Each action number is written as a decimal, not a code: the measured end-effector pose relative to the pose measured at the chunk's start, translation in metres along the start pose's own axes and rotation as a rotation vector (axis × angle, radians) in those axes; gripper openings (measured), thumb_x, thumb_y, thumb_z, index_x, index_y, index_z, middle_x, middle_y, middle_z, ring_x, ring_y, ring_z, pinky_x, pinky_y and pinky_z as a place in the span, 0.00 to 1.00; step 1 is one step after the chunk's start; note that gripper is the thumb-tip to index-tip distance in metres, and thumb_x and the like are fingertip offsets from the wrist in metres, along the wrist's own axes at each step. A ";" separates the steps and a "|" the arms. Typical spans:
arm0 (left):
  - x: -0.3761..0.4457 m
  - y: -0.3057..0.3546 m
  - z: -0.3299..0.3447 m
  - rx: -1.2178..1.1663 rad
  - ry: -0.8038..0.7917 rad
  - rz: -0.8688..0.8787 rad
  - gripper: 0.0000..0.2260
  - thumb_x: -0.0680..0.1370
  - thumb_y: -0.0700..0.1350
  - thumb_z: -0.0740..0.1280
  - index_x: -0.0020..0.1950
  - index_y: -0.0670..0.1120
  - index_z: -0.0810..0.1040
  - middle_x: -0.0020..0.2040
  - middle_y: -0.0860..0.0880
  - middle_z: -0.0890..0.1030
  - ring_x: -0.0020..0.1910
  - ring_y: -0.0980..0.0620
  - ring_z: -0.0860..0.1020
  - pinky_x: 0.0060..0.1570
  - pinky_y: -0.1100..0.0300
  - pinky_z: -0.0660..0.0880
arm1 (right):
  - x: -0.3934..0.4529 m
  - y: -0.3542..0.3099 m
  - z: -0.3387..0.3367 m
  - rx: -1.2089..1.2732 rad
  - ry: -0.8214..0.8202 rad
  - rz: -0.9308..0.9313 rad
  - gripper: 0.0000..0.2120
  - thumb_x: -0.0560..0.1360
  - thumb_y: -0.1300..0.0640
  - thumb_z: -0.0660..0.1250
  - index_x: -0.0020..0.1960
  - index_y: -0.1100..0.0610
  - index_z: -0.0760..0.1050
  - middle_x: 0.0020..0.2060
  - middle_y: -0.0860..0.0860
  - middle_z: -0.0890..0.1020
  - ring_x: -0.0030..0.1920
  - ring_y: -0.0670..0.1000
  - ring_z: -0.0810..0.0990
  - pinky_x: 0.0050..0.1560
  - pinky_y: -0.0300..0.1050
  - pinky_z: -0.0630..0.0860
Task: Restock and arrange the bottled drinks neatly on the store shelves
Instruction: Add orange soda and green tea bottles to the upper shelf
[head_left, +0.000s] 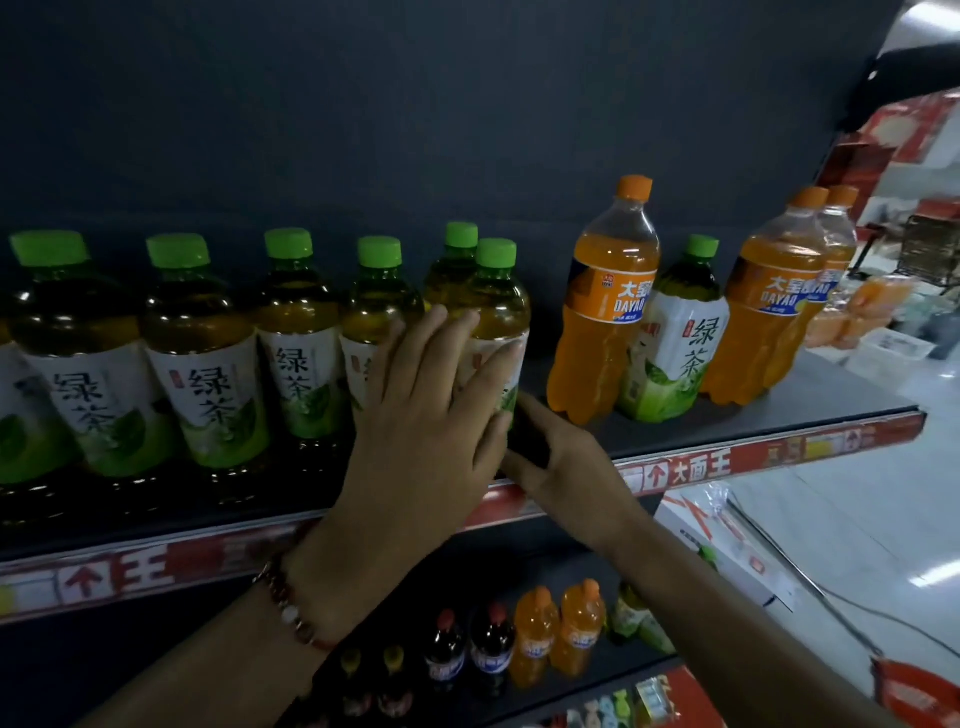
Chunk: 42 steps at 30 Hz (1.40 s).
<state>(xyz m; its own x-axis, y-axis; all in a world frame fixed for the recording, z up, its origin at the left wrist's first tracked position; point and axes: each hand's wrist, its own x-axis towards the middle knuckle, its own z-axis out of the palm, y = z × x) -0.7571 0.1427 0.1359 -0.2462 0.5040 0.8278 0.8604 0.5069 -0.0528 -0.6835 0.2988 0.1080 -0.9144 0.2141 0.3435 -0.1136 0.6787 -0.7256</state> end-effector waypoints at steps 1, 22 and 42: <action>-0.007 0.006 0.000 -0.058 0.001 -0.004 0.22 0.78 0.48 0.67 0.71 0.45 0.74 0.70 0.39 0.73 0.72 0.38 0.68 0.70 0.39 0.64 | -0.005 0.001 -0.003 -0.082 0.008 -0.041 0.28 0.77 0.51 0.67 0.74 0.43 0.61 0.60 0.43 0.78 0.59 0.42 0.77 0.56 0.47 0.77; -0.232 0.253 0.274 -0.282 -0.895 -0.414 0.29 0.74 0.46 0.69 0.75 0.50 0.67 0.76 0.39 0.65 0.73 0.35 0.65 0.67 0.38 0.69 | -0.223 0.331 -0.065 -0.453 -0.332 0.417 0.30 0.76 0.50 0.67 0.75 0.47 0.60 0.73 0.50 0.65 0.69 0.53 0.69 0.65 0.45 0.69; -0.266 0.278 0.408 0.024 -0.910 -0.400 0.34 0.76 0.45 0.68 0.80 0.48 0.58 0.81 0.41 0.49 0.79 0.36 0.47 0.74 0.37 0.56 | -0.122 0.539 -0.001 -0.730 -0.401 0.255 0.15 0.77 0.59 0.62 0.64 0.58 0.69 0.57 0.61 0.73 0.54 0.65 0.76 0.40 0.49 0.69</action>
<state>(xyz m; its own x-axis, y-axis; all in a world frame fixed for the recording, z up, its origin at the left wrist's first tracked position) -0.6351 0.4351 -0.3268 -0.7733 0.6326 0.0438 0.6328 0.7654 0.1172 -0.6333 0.6395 -0.3247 -0.9614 0.2511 -0.1130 0.2656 0.9537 -0.1410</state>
